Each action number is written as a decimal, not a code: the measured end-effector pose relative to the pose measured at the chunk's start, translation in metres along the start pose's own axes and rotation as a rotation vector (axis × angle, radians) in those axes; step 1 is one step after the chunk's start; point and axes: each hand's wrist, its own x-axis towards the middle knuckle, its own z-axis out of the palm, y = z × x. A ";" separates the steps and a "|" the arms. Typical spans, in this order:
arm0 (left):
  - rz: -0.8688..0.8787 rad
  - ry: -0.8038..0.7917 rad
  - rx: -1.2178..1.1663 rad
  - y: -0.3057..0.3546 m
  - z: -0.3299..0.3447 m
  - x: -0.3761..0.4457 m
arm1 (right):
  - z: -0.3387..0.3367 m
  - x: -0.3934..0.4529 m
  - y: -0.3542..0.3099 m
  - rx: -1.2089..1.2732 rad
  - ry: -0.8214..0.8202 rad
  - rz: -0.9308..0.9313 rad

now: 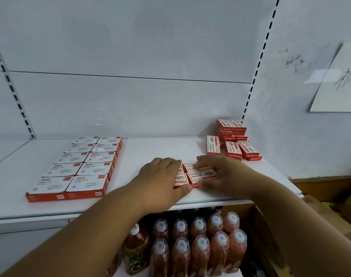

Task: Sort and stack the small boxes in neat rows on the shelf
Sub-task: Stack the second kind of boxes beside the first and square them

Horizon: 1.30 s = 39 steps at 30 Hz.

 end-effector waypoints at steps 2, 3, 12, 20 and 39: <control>0.003 -0.012 0.016 0.000 0.001 0.002 | 0.008 0.002 0.001 -0.035 0.080 -0.038; 0.004 -0.014 0.025 0.000 0.001 0.002 | 0.013 0.003 0.001 -0.061 0.106 -0.059; 0.030 0.009 0.074 0.000 0.001 0.004 | 0.019 0.007 0.005 -0.067 0.151 -0.100; -0.014 -0.146 0.090 0.005 -0.030 0.021 | -0.009 0.003 0.020 0.129 0.164 -0.031; -0.314 -0.094 -0.304 0.060 -0.022 0.170 | -0.079 0.053 0.100 -0.434 0.079 -0.008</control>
